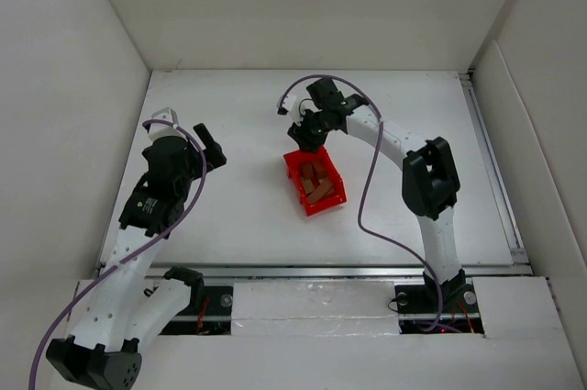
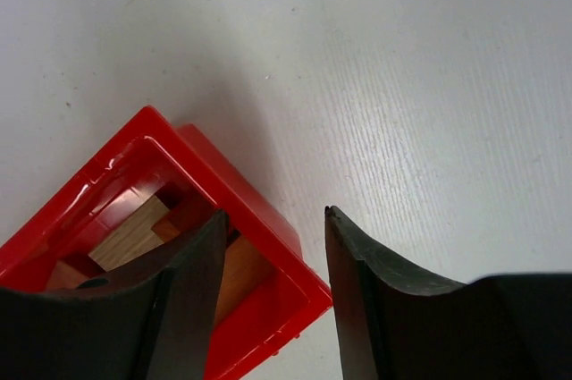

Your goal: Build the wood block tower

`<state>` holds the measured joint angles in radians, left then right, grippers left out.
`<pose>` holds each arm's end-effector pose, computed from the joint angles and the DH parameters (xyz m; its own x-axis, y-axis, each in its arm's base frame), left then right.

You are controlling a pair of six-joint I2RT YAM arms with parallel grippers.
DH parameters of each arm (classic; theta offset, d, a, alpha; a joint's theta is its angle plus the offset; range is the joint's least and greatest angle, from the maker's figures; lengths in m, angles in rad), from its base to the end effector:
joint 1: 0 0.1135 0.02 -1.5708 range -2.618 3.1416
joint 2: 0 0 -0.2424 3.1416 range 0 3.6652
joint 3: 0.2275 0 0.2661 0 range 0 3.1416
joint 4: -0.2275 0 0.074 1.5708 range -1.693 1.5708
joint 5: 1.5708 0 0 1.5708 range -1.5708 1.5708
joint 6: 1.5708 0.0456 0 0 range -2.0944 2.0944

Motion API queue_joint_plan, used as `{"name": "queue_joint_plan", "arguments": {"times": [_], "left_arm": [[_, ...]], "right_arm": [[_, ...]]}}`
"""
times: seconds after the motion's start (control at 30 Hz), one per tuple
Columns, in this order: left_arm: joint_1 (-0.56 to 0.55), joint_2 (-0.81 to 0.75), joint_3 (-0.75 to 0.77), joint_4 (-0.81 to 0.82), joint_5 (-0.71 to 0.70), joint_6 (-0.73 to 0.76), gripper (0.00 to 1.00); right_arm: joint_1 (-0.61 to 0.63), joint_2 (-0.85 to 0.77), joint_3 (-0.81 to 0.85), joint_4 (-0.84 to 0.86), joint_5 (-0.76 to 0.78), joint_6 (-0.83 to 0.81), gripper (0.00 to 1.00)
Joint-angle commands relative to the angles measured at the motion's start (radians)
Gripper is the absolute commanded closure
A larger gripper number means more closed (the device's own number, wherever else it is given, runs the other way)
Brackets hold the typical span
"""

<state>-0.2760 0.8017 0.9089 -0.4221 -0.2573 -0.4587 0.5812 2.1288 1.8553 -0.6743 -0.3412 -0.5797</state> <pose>0.2101 -0.0474 0.3385 -0.2808 -0.3655 -0.8874 -0.1044 0.9308 -0.3503 0.3948 0.2776 0.2119 -0.1951 -0.7458 -0.6370 -0.9412 0.3250 -0.0923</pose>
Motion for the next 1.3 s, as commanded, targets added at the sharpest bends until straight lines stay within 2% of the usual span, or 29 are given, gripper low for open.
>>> {"name": "queue_joint_plan", "arguments": {"times": [0.0, 0.13, 0.27, 0.33, 0.43, 0.47, 0.5, 0.63, 0.73, 0.87, 0.93, 0.97, 1.03, 1.07, 1.1, 1.13, 1.23, 1.27], "left_arm": [[-0.003, 0.002, -0.002, 0.043, 0.012, 0.017, 0.01], [-0.003, 0.005, -0.005, 0.045, 0.015, 0.018, 0.01], [-0.003, 0.008, -0.002, 0.043, 0.016, 0.020, 0.01], [-0.003, 0.008, -0.004, 0.043, 0.016, 0.018, 0.01], [-0.003, 0.008, -0.004, 0.045, 0.016, 0.022, 0.01], [-0.003, 0.010, -0.004, 0.045, 0.018, 0.020, 0.01], [-0.003, 0.010, -0.002, 0.043, 0.016, 0.020, 0.01], [-0.003, 0.008, -0.004, 0.043, 0.016, 0.020, 0.01], [-0.003, 0.007, -0.004, 0.045, 0.020, 0.018, 0.01], [-0.003, 0.013, -0.004, 0.046, 0.027, 0.022, 0.01], [-0.003, 0.014, -0.002, 0.046, 0.030, 0.022, 0.01], [-0.003, 0.017, -0.002, 0.046, 0.030, 0.022, 0.01], [-0.003, 0.016, -0.002, 0.048, 0.033, 0.023, 0.01], [-0.003, 0.017, -0.002, 0.048, 0.032, 0.023, 0.01], [-0.003, 0.017, -0.002, 0.046, 0.032, 0.023, 0.01], [-0.003, 0.017, -0.002, 0.046, 0.032, 0.023, 0.01], [-0.003, 0.013, -0.002, 0.045, 0.027, 0.023, 0.01], [-0.003, 0.007, -0.004, 0.045, 0.026, 0.023, 0.01]], "right_arm": [[0.002, 0.023, -0.016, -0.001, -0.044, -0.019, 0.48], [0.002, 0.007, -0.088, 0.080, -0.052, 0.010, 0.56], [0.002, 0.003, -0.099, 0.074, -0.084, 0.009, 0.57], [0.011, -0.007, -0.125, 0.114, -0.073, 0.014, 0.61], [0.022, -0.013, -0.151, 0.162, 0.019, 0.049, 0.73], [0.022, -0.007, -0.150, 0.170, 0.034, 0.070, 0.82], [0.022, -0.003, -0.146, 0.171, 0.068, 0.081, 1.00], [-0.007, 0.000, -0.156, 0.176, 0.133, 0.142, 1.00], [-0.035, -0.042, -0.238, 0.222, 0.191, 0.214, 1.00], [-0.061, -0.101, -0.303, 0.295, 0.335, 0.418, 1.00], [-0.049, -0.109, -0.318, 0.317, 0.422, 0.519, 0.95], [-0.040, -0.107, -0.317, 0.318, 0.515, 0.564, 0.90], [-0.040, -0.086, -0.312, 0.320, 0.538, 0.616, 0.86], [-0.040, -0.072, -0.301, 0.309, 0.560, 0.656, 0.75], [-0.040, -0.029, -0.268, 0.276, 0.550, 0.685, 0.52], [-0.040, -0.029, -0.268, 0.275, 0.550, 0.685, 0.42], [-0.061, 0.002, -0.255, 0.277, 0.532, 0.702, 0.27], [-0.061, 0.003, -0.257, 0.282, 0.524, 0.710, 0.26]]}}
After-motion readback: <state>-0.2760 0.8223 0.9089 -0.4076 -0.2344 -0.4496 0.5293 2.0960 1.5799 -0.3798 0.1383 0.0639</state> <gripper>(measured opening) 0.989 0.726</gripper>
